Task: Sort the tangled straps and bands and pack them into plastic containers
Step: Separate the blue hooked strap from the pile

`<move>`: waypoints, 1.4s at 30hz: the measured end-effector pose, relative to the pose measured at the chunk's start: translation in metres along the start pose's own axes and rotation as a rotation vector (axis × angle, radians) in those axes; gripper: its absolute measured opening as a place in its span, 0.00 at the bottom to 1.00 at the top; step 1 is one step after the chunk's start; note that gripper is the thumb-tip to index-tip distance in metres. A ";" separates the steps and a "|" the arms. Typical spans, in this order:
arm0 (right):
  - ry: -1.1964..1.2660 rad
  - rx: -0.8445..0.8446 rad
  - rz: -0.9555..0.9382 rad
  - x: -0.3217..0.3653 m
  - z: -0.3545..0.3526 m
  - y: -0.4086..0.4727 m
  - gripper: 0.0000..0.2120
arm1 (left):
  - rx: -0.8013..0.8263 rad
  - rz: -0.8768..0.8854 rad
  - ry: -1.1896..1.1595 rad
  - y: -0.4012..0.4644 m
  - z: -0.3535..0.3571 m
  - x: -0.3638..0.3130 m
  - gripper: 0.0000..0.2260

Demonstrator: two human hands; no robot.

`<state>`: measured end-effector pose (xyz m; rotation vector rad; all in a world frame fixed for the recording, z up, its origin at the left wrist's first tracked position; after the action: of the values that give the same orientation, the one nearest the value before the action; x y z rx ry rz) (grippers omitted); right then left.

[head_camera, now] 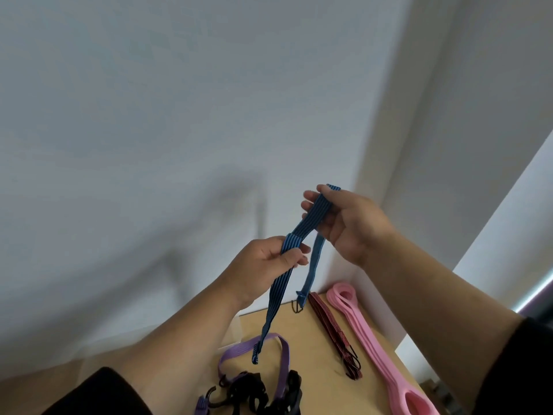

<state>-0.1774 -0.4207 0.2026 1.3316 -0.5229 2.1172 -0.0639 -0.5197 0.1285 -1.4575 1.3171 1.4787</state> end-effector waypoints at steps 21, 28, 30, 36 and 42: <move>-0.504 -0.173 -0.166 -0.002 -0.057 -0.011 0.25 | -0.085 0.230 0.143 0.063 0.029 -0.107 0.08; -0.526 0.348 -0.149 -0.047 -0.032 -0.030 0.24 | -0.120 0.237 0.009 0.080 0.027 -0.130 0.22; -0.573 0.390 -0.069 -0.069 -0.030 -0.036 0.15 | -0.163 0.240 -0.063 0.078 0.022 -0.136 0.16; -0.487 0.374 0.200 -0.122 -0.036 -0.052 0.12 | -0.181 0.255 -0.184 0.076 0.003 -0.139 0.06; -0.126 0.230 0.230 -0.121 -0.026 -0.053 0.11 | -0.167 0.140 -0.105 0.062 -0.004 -0.086 0.03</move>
<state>-0.1197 -0.3972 0.0837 1.6076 -0.5171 2.3478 -0.1084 -0.5240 0.2245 -1.3928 1.2797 1.7685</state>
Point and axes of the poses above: each hand's wrist, its own y-axis towards the middle knuckle, its own z-axis out of the palm, x = y × z, the point moved 5 cm from there along y, towards the middle knuckle, and after that the axes turned 7 degrees about x, right-handed, at the moved point
